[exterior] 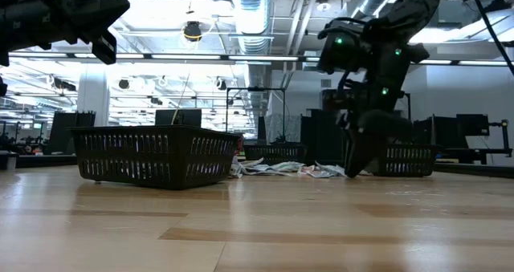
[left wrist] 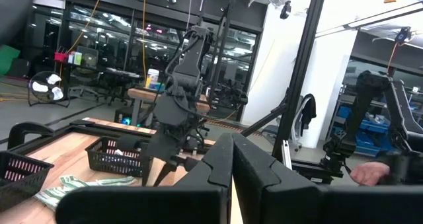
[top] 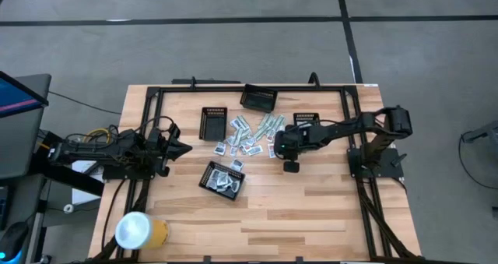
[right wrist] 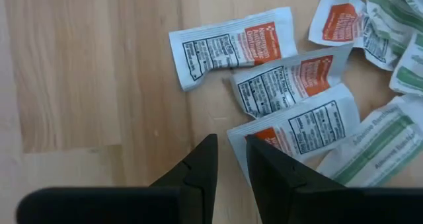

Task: Pick & Place First Aid Supplies
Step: Put the orange ointment pack into the top black bin

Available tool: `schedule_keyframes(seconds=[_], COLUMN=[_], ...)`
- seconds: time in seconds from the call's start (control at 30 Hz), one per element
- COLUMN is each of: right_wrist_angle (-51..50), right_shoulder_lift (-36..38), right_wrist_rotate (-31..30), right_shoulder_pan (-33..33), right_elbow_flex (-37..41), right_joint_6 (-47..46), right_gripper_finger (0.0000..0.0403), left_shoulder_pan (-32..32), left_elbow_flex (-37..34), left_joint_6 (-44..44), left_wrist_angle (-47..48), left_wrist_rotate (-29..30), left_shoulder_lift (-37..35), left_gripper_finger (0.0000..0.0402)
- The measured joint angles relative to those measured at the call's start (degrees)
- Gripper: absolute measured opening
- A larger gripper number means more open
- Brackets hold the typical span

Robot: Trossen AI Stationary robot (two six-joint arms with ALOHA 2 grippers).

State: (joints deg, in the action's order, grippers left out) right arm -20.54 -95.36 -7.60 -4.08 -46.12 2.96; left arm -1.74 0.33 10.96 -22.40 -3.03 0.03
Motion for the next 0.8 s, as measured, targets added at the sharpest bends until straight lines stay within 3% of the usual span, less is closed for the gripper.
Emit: schedule_keyframes(seconds=[0.57,0.8], right_wrist_angle=[0.60,1.18], right_shoulder_lift=[-2.68,-3.54], right_wrist_rotate=[1.09,1.46], right_shoulder_pan=[-0.38,1.02], right_elbow_flex=[-0.18,-0.08], right_joint_6=[0.00,0.04], right_gripper_finger=[0.0073,0.0009], left_shoulder_pan=[0.00,0.00], left_elbow_flex=[0.01,0.01], left_joint_6=[0.00,0.00], left_wrist_angle=[0.01,0.01], left_wrist_rotate=[-0.02,0.00], left_shoulder_lift=[0.01,0.01], left_gripper_finger=[0.0008,0.0008])
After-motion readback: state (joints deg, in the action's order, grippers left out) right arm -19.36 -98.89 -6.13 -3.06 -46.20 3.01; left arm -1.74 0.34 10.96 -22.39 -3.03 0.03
